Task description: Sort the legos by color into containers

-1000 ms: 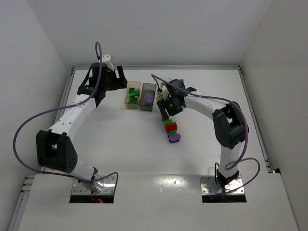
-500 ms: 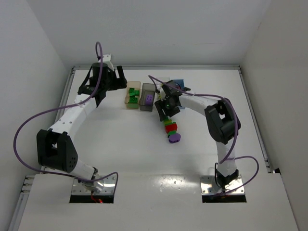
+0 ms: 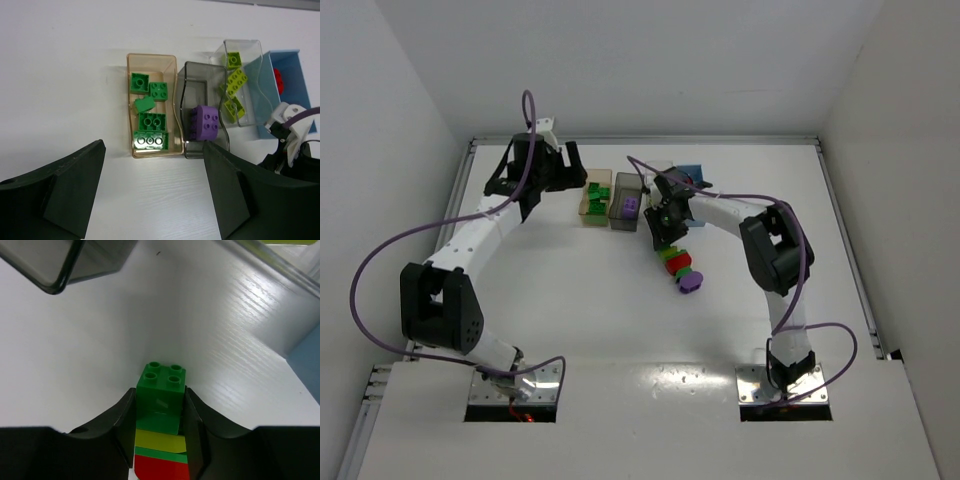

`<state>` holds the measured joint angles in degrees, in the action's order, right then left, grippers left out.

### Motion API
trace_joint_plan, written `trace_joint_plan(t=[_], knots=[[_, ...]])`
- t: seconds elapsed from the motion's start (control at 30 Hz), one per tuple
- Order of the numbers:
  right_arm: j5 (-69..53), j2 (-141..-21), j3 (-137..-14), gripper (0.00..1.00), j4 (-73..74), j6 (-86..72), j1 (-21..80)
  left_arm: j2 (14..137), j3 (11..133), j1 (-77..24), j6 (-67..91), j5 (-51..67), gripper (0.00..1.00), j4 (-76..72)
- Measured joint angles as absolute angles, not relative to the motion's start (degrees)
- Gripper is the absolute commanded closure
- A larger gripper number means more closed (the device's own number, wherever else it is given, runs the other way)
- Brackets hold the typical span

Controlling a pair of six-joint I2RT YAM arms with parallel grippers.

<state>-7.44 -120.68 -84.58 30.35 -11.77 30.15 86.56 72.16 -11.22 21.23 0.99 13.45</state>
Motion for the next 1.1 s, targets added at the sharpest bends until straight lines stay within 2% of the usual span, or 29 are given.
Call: trace_joint_plan(t=[0.13,0.37,0.53,0.7,0.93,1.1], knots=[[-11.99,-119.98,-84.33,0.96,30.2,-12.1,30.11,86.41,68.36,-8.95,21.47,8.05,0.15,11.92],[-23.57,-111.85,-84.18,1.0,29.17,-16.8,28.93,85.49,57.06,-2.92,25.36,31.94,0.17,5.26],[-24.18,-107.18,-84.9,1.0,27.42,-23.18,27.49,84.25,53.98,-3.18,28.64,41.54,0.18,1.06],[-18.76,-105.32,-84.9,1.0,26.89,-29.63,26.79,79.64,52.82,-6.92,29.3,43.11,0.18,0.25],[-12.64,-105.3,-86.19,1.0,27.0,-38.04,26.3,74.96,52.18,-17.69,26.11,40.66,0.17,1.21],[-10.46,-105.3,-88.12,1.0,25.28,-42.81,25.76,74.89,51.75,-18.44,25.47,37.63,0.17,2.24]])
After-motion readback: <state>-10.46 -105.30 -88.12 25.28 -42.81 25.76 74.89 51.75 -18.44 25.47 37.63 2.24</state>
